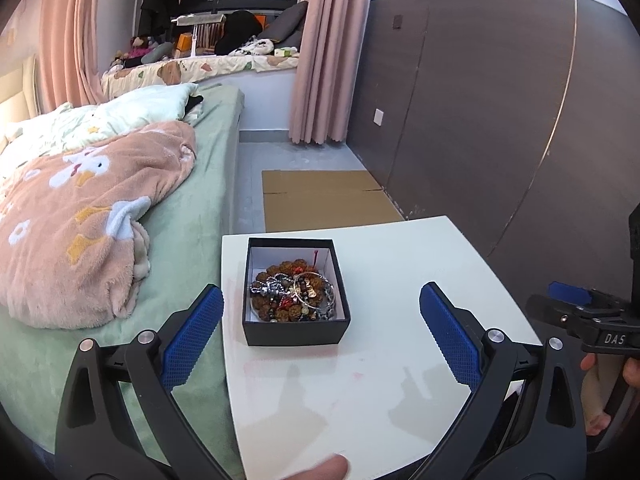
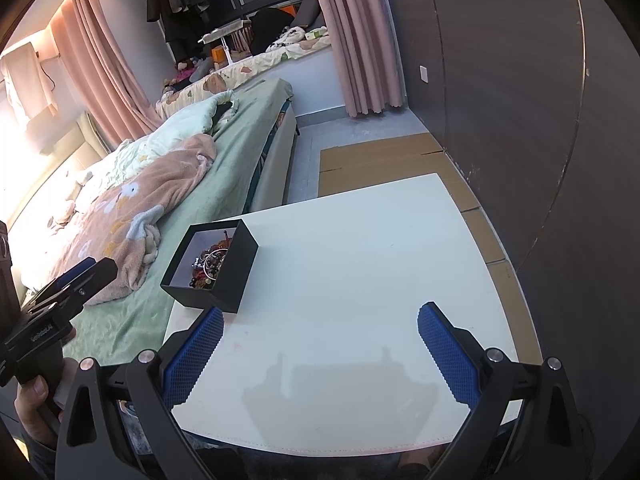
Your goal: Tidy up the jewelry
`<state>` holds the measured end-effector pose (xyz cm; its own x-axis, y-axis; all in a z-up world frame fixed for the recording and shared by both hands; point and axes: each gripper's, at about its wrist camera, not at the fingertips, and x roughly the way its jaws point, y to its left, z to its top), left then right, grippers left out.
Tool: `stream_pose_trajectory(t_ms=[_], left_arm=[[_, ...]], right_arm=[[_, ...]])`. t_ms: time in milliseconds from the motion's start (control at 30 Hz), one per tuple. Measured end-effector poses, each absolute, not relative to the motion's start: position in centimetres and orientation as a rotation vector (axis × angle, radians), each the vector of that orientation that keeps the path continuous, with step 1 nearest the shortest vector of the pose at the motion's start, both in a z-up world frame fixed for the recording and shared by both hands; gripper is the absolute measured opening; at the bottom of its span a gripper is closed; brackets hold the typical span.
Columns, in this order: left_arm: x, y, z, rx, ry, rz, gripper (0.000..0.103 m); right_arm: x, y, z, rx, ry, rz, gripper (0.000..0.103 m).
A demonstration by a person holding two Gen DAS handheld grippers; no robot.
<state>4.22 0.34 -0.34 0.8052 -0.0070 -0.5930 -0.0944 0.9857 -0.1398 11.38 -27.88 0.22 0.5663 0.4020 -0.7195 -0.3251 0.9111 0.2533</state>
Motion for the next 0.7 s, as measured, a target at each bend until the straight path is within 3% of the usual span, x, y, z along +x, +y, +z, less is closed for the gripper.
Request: stream_pose_trajectory(t_ms=[333, 700], left_arm=[[5.3, 0.6, -0.6, -0.275, 0.602, 0.067, 0.098], [7.2, 3.2, -2.3, -0.327, 0.628, 0.134, 0.098]], right_arm=[[13.4, -28.2, 0.5, 0.206, 0.86, 0.346, 0.095], [15.3, -25.5, -1.7, 0.074, 0.936, 0.286, 0.095]])
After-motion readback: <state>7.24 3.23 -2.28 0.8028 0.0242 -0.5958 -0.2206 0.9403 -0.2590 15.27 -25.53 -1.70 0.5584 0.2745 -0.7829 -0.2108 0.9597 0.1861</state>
